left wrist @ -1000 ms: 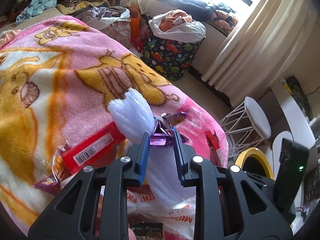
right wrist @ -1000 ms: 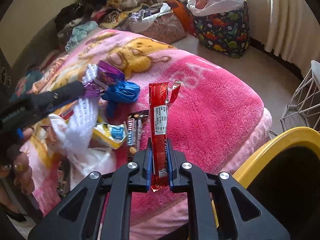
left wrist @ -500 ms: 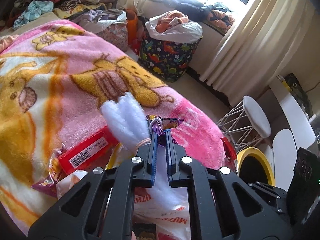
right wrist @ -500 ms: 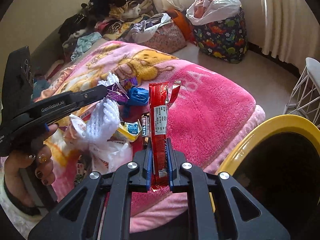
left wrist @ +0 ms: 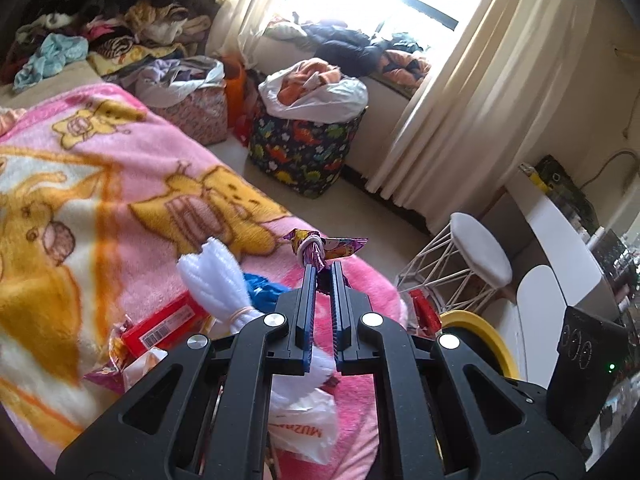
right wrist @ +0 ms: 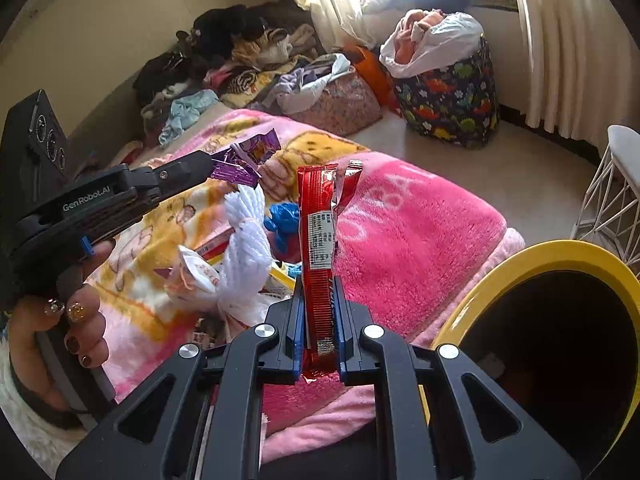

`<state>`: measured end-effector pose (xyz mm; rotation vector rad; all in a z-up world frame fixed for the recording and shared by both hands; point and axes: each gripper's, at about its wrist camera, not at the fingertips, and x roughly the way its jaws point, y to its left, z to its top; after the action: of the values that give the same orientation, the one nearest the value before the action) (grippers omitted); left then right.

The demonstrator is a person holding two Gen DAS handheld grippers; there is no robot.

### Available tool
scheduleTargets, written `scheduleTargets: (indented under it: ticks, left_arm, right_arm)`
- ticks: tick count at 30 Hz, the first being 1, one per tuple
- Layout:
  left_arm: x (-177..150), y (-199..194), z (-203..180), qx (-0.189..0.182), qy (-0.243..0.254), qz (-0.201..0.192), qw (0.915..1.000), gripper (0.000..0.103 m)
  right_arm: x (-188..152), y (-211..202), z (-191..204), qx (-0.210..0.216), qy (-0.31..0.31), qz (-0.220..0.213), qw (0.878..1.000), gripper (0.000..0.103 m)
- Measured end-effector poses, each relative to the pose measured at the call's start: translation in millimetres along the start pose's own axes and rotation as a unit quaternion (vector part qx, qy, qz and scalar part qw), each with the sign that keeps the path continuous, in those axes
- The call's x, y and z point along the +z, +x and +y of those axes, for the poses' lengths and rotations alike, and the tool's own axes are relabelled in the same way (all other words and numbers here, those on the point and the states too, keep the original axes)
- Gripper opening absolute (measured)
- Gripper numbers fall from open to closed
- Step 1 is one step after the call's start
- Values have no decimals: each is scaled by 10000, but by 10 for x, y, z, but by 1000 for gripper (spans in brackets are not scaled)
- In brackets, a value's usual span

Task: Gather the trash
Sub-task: 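Carry both wrappers with both tools over the yellow bin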

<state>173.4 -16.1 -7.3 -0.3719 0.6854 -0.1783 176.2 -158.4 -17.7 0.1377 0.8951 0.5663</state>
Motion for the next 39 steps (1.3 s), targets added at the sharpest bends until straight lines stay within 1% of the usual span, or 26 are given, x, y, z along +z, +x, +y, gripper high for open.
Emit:
scheduleTargets:
  ticks: [6,18,39]
  left_arm:
    - [0,-110,-148,-119,124,-95,9998,4]
    - [-83,-196,-446,-353,408,-112,9985,4]
    - [-289,-148,-945,-686,914,83,9934,4]
  right_arm:
    - [-2,-180,2,-32,30,-174,9998,12]
    - [-66,-535,-156,-191,216,-489,9984,12]
    - [-247,-966,-496,-492,684,-861,9927,12]
